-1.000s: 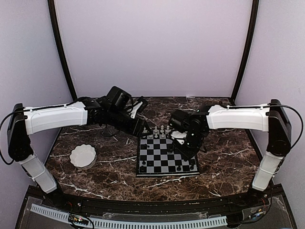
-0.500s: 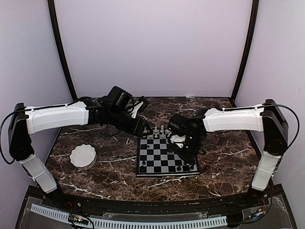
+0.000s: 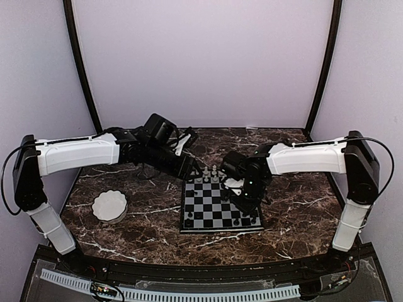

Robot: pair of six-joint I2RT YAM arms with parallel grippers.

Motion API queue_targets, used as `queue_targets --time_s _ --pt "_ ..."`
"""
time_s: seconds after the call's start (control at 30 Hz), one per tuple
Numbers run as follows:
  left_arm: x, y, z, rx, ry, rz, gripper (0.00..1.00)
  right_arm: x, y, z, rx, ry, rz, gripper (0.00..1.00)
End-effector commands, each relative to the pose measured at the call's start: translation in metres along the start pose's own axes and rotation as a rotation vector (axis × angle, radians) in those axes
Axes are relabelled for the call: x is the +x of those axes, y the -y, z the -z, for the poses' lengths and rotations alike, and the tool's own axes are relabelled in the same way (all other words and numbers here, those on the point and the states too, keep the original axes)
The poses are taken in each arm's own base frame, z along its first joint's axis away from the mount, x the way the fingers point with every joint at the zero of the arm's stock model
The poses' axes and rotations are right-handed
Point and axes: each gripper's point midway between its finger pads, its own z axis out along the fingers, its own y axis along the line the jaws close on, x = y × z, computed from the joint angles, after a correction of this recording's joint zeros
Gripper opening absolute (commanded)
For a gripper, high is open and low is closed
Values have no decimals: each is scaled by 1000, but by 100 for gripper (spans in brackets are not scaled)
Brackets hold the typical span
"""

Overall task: Set up the chess pieces on the board
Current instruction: Place the pawn at b7, then pick up the pawn from the chessboard.

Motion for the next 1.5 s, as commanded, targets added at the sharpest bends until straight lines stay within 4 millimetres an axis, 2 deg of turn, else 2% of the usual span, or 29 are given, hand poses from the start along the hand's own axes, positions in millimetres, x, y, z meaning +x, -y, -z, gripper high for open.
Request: queue_targets --time_s 0.0,0.27,0.37,0.5,0.67,0.77,0.9,0.93,0.97,1.0,1.03,1.23,1.33,1.47 --pt "-13 7 5 23 24 -14 56 -1 0 -5 23 -6 10 6" --pt "-13 8 5 26 21 -17 56 -2 1 -4 28 -3 4 20" --pt "-12 7 5 23 19 -18 56 -5 1 3 24 13 -6 22" --pt "-7 4 6 10 7 -13 56 -13 -4 22 -13 54 -22 25" --pt "15 -14 4 -70 -59 -2 56 -32 -8 59 -79 183 -64 26" --pt "38 -28 -5 -117 -164 -13 55 -43 -6 79 -159 292 -110 26" --pt "61 -41 -21 -128 -285 -178 52 -53 1 100 -272 419 -182 27" --pt "57 -41 -22 -119 -295 -274 53 -54 2 104 -297 435 -199 27" --pt "67 -47 -26 -128 -355 -302 53 -55 4 106 -320 443 -213 27" --pt "59 -50 -26 -146 -359 -379 53 -55 5 108 -334 443 -221 27" --pt "64 -57 -30 -155 -395 -425 53 -55 6 109 -340 441 -224 27" --pt "41 -80 -47 -215 -362 -525 53 -47 7 107 -349 423 -217 26" --pt "36 -82 -56 -204 -356 -546 53 -43 7 105 -350 417 -218 26" --pt "41 -80 -69 -161 -380 -549 50 -41 10 105 -348 415 -219 26"
